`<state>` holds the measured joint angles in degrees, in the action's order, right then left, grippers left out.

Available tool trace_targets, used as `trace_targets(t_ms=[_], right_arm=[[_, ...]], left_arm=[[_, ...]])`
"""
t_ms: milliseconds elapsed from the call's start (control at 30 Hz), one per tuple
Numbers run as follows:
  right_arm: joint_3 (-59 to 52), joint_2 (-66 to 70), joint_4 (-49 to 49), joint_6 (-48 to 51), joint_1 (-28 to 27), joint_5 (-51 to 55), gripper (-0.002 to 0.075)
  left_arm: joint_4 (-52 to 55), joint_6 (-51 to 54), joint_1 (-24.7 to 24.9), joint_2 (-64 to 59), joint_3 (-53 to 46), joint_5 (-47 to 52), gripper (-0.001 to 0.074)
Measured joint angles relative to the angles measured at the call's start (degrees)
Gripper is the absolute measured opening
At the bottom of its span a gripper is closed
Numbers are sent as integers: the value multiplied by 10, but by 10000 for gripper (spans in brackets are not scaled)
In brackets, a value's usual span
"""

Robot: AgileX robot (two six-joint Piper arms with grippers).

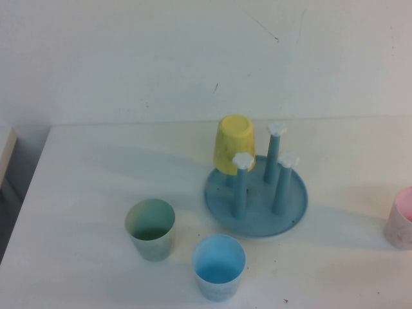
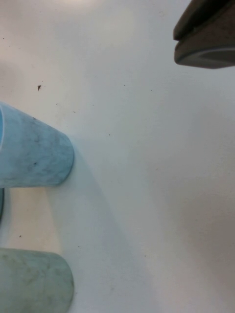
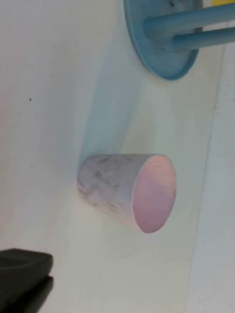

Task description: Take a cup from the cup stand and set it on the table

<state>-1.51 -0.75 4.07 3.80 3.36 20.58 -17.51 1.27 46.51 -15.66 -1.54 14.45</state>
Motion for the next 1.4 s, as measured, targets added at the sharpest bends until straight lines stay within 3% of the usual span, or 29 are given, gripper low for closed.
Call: trace_targets(t_ms=[400, 500, 733, 933, 1067, 1233, 1400], right_arm=[[0, 0, 1, 1, 0, 0, -2], [0, 0, 1, 1, 0, 0, -2], [0, 0, 2, 1, 0, 0, -2], [0, 0, 3, 1, 0, 0, -2], [0, 0, 3, 1, 0, 0, -2], [0, 0, 3, 1, 0, 0, -2], [0, 0, 3, 1, 0, 0, -2]], left_arm=[[15, -13, -1, 0, 0, 0, -2], [58, -64, -28, 0, 0, 0, -2], [136, -137, -211, 28, 0, 0, -2], [188, -137, -383, 121, 0, 0, -2], [203, -119, -464, 160, 0, 6, -2], [201, -90, -501, 162, 0, 22, -2], [169, -41, -475, 162, 0, 34, -2]])
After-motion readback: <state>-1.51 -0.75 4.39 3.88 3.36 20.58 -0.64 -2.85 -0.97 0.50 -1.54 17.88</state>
